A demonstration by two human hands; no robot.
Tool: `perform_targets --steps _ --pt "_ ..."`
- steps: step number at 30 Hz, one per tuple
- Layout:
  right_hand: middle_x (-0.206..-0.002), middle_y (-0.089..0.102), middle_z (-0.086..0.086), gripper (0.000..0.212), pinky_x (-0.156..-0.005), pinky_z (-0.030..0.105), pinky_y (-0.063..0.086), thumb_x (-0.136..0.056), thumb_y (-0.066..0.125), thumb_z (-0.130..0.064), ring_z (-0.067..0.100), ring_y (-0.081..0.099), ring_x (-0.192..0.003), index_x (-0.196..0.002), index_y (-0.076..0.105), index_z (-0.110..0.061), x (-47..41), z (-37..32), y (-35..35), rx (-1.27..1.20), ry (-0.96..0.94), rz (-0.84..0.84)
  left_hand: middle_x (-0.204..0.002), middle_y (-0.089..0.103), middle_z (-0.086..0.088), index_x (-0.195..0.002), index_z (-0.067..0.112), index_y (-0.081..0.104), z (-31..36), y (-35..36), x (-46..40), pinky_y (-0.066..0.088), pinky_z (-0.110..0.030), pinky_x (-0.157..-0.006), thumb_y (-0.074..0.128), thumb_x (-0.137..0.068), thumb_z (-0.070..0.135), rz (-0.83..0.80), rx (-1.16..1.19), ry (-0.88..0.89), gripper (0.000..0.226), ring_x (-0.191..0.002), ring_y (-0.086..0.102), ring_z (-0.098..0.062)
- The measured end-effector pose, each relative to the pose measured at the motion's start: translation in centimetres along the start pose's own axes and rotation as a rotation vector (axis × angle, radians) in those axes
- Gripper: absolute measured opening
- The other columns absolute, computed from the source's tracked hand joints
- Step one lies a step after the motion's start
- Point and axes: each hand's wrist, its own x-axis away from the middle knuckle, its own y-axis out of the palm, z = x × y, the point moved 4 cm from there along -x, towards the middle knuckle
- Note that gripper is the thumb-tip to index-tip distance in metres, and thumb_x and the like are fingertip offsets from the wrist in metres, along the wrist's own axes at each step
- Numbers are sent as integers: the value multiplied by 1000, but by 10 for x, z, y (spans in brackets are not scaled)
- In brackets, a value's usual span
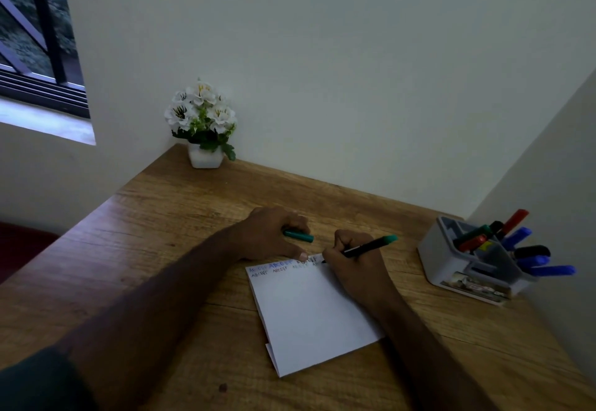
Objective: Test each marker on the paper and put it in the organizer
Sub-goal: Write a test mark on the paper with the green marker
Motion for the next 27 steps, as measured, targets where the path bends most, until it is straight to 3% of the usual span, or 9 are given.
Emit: perform_targets --steps 8,12,20,27 --pt "-54 40 4 31 -48 23 28 -75 62 5 10 35 -52 -57 37 0 0 2 -2 13 15 43 -138 57 6 -128 27 62 2 -2 1 32 -26 -107 78 -74 47 1 -3 2 60 -131 47 -12" --pt "-52 39 0 34 -46 20 27 -75 62 5 7 33 -51 -55 38 -7 -1 0 -1 32 23 25 -141 55 8 -128 28 62 2 -2 0 32 -35 -113 78 -74 49 -6 -7 -4 60 -129 49 -11" --pt "-56 39 7 30 -48 21 27 -75 61 7 11 34 -53 -58 37 3 1 2 -3 4 26 25 -144 52 8 -127 31 62 -1 -1 0 27 -43 -116 74 -69 58 -27 14 -4 65 -138 41 -12" --pt "-54 41 1 31 -47 19 28 -76 62 6 8 35 -52 -57 39 -1 0 1 -1 12 40 35 -145 51 6 -130 27 61 2 -3 1 26 -41 -116 78 -75 48 -10 4 -9 62 -137 41 -13"
